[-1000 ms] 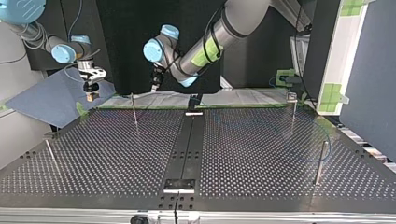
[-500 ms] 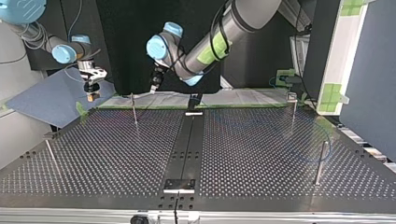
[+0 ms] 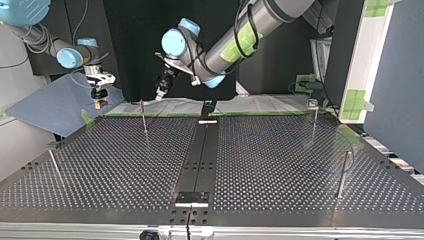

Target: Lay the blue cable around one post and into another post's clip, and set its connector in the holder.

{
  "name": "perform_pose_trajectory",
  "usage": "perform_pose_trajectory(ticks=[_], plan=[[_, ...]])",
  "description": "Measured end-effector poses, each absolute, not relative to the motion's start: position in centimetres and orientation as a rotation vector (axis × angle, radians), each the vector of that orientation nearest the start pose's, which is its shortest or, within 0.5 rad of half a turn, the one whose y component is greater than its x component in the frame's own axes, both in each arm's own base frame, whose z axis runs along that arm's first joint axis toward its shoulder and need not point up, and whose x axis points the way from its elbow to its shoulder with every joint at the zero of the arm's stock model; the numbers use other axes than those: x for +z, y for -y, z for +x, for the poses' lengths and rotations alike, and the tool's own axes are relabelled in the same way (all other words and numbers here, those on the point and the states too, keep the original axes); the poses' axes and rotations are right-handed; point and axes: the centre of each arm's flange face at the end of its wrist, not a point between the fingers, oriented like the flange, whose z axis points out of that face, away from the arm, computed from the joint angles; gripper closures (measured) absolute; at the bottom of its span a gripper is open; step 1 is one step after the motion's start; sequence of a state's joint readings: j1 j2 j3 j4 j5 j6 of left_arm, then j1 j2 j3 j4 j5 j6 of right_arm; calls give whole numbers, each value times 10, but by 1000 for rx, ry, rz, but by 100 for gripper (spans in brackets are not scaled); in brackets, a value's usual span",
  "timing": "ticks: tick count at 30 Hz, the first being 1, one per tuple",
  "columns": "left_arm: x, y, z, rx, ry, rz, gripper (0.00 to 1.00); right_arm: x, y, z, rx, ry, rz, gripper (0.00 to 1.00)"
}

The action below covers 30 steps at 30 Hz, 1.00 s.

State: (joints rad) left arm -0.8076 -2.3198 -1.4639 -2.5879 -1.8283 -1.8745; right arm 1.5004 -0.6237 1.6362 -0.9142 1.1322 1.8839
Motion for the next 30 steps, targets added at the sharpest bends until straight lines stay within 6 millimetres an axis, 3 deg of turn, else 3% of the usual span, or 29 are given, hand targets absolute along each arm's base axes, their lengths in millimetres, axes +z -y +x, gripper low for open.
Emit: perform_pose_trajectory(ticks=[20, 30], plan=[[192, 531, 382, -673, -1529, 22, 1, -30, 643, 136, 1661, 1383, 1416, 100], [217, 516, 372, -745, -1460, 22, 1, -30, 642, 140, 1665, 1382, 1421, 100]])
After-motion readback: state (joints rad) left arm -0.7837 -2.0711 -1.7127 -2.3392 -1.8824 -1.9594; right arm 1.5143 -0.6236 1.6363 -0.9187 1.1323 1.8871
